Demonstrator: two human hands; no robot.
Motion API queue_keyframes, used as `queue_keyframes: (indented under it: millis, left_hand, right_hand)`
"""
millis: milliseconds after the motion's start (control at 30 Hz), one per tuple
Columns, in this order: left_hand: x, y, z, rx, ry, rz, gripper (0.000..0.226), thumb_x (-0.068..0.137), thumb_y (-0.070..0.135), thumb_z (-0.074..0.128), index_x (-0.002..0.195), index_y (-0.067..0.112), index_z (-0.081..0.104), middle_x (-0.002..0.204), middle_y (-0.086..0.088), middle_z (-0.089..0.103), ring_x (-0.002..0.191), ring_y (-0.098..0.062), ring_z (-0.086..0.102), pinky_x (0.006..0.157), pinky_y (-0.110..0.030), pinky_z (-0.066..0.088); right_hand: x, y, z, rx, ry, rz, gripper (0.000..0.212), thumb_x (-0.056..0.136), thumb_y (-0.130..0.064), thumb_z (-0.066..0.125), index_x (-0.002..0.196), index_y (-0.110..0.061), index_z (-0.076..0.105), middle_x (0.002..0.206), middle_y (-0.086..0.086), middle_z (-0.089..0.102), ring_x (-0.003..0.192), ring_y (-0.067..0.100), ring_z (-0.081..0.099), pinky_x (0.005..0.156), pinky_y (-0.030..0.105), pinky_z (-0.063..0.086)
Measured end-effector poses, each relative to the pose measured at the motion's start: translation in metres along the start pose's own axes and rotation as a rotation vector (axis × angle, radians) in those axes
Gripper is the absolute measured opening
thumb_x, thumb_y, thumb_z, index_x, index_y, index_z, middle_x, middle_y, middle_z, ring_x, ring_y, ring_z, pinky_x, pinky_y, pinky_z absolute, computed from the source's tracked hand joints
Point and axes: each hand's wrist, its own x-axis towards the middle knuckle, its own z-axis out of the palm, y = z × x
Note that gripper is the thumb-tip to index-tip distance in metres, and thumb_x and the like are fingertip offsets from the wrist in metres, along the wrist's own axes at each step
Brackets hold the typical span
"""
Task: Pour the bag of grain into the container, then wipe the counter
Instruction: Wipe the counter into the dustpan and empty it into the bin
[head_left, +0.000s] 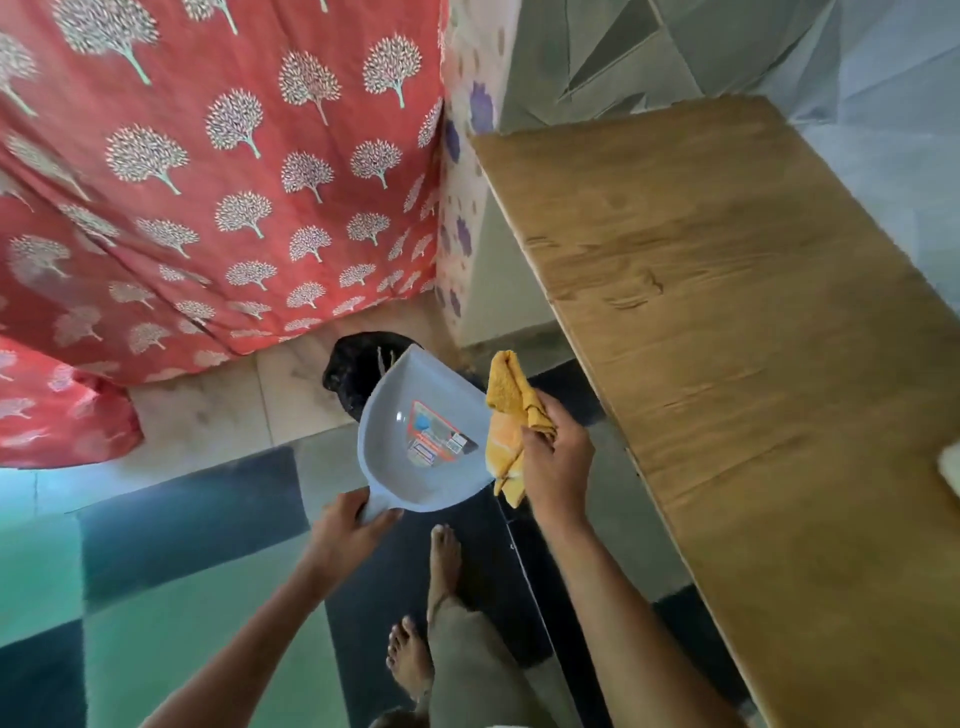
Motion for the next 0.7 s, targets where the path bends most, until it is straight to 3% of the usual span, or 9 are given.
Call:
queue_keyframes:
  millis: [67,167,267,367,433,500,600,700]
  left_hand:
    - [0.041,-0.012,-0.012,-0.024,0.011,-0.022,0.019,0.090,0.022,0.072,0.074,0.022,0.061,0.062,0.003,0.063,0.052,-0.012,0.054,0.051,-0.032,0.042]
    - [0.106,-0.034,-0.026,0.019,0.029,-0.060,0.015,0.096,0.030,0.064,0.084,0.024,0.057,0.071,0.002,0.063,0.064,-0.020,0.059,0.061,-0.037,0.047]
    - [0.182,-0.063,-0.030,0.124,0.054,-0.067,0.026,0.102,0.043,0.049,0.100,0.019,0.057,0.082,-0.001,0.067,0.072,-0.021,0.063,0.066,-0.038,0.052]
    - [0.254,-0.088,-0.025,0.242,0.089,-0.044,0.030,0.105,0.040,0.042,0.114,0.015,0.058,0.091,-0.004,0.067,0.072,-0.017,0.059,0.060,-0.032,0.046]
    - [0.299,-0.107,-0.017,0.358,0.127,-0.013,0.034,0.105,0.034,0.043,0.130,0.014,0.055,0.107,-0.009,0.068,0.081,-0.021,0.062,0.064,-0.033,0.051]
    - [0.328,-0.115,-0.011,0.513,0.157,0.013,0.047,0.102,0.025,0.053,0.145,0.008,0.046,0.114,-0.014,0.067,0.077,-0.023,0.066,0.058,-0.033,0.053]
    - [0.358,-0.120,-0.004,0.776,0.165,0.047,0.071,0.091,0.016,0.067,0.152,0.001,0.033,0.117,-0.019,0.067,0.076,-0.026,0.069,0.053,-0.035,0.056]
    - [0.386,-0.122,-0.005,0.862,0.180,0.042,0.070,0.093,0.016,0.062,0.153,0.000,0.029,0.116,-0.019,0.066,0.077,-0.031,0.069,0.052,-0.038,0.051]
  right_hand:
    - [0.034,0.004,0.033,0.010,-0.007,0.025,0.047,0.087,0.009,0.056,0.123,-0.017,0.071,0.109,-0.012,0.070,0.098,-0.016,0.060,0.086,0.001,0.045]
    - [0.084,0.019,0.083,0.026,-0.028,0.106,0.044,0.090,0.005,0.058,0.121,-0.023,0.071,0.111,-0.010,0.072,0.105,-0.002,0.064,0.093,0.019,0.052]
    - [0.133,0.051,0.140,0.019,-0.056,0.189,0.045,0.093,0.003,0.058,0.113,-0.037,0.067,0.100,-0.029,0.064,0.095,-0.017,0.061,0.089,0.013,0.050]
    - [0.177,0.099,0.193,-0.033,-0.043,0.243,0.041,0.094,0.001,0.060,0.129,-0.021,0.065,0.100,-0.034,0.055,0.097,-0.008,0.059,0.101,0.031,0.048]
    - [0.202,0.138,0.230,-0.058,-0.043,0.279,0.040,0.095,-0.001,0.061,0.132,-0.017,0.063,0.106,-0.025,0.060,0.110,0.008,0.060,0.105,0.040,0.048]
    - [0.214,0.168,0.257,-0.080,-0.014,0.308,0.041,0.095,-0.003,0.061,0.132,-0.019,0.063,0.118,-0.012,0.065,0.119,0.017,0.059,0.105,0.046,0.049]
    - [0.218,0.201,0.282,-0.120,-0.016,0.356,0.042,0.094,-0.004,0.062,0.133,-0.021,0.062,0.120,-0.013,0.059,0.123,0.018,0.056,0.106,0.049,0.047]
    - [0.217,0.223,0.297,-0.127,-0.028,0.412,0.042,0.093,-0.005,0.063,0.131,-0.023,0.063,0.120,-0.014,0.060,0.121,0.014,0.056,0.107,0.050,0.047]
